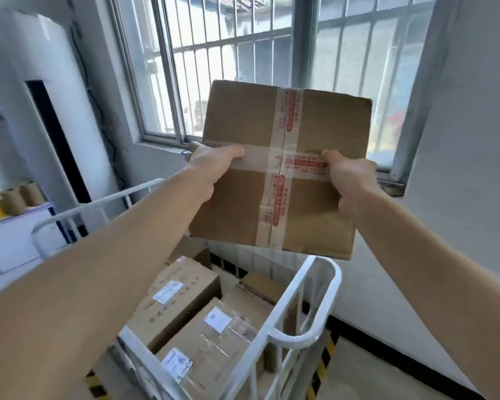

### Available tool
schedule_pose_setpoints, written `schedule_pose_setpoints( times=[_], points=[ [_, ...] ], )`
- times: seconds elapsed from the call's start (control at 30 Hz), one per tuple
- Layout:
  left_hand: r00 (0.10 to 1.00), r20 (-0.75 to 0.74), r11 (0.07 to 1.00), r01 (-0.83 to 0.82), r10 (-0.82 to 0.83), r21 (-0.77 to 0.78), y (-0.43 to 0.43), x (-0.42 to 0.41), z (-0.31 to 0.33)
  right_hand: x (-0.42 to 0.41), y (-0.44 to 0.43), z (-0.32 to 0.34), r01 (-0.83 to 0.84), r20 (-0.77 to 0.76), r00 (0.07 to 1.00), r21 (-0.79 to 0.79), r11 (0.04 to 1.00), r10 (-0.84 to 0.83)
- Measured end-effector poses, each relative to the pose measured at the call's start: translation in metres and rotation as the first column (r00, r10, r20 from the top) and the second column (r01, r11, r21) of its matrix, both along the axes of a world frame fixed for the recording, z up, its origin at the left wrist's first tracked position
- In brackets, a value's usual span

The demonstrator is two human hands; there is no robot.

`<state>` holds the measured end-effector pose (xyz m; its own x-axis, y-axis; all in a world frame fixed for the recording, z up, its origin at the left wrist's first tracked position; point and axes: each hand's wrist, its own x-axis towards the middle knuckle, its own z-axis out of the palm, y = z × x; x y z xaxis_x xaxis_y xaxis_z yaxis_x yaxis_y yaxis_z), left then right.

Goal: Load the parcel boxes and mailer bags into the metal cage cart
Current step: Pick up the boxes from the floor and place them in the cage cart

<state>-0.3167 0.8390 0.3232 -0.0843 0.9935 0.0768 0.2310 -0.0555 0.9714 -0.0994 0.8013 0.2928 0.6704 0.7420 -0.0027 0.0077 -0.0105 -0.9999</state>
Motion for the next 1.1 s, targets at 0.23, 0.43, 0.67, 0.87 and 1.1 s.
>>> schedule_pose_setpoints(
  times=[0.23,0.43,0.67,0.87,1.1],
  points=[
    [0.994,0.013,0.992,-0.109,0.110,-0.063,0.067,-0.171,-0.036,-0.166,0.097,-0.039,-0.100,-0.018,0.995,-0.106,0.989,0.098],
    [0.994,0.031,0.986,-0.096,0.101,-0.134,0.114,-0.218,-0.062,-0.212,0.145,-0.057,-0.062,0.033,0.997,-0.186,0.981,0.069],
    [0.989,0.066,0.971,-0.114,0.130,-0.208,0.160,-0.241,-0.084,-0.235,0.196,-0.069,-0.107,0.024,0.993,-0.224,0.969,0.116],
    [0.982,0.071,0.954,-0.152,0.175,-0.258,0.226,-0.296,-0.104,-0.279,0.272,-0.094,-0.136,0.041,0.987,-0.274,0.952,0.152],
    [0.997,0.043,0.958,-0.054,0.069,-0.282,0.324,-0.378,-0.132,-0.375,0.335,-0.105,0.008,0.068,0.998,-0.291,0.957,0.012]
  ],
)
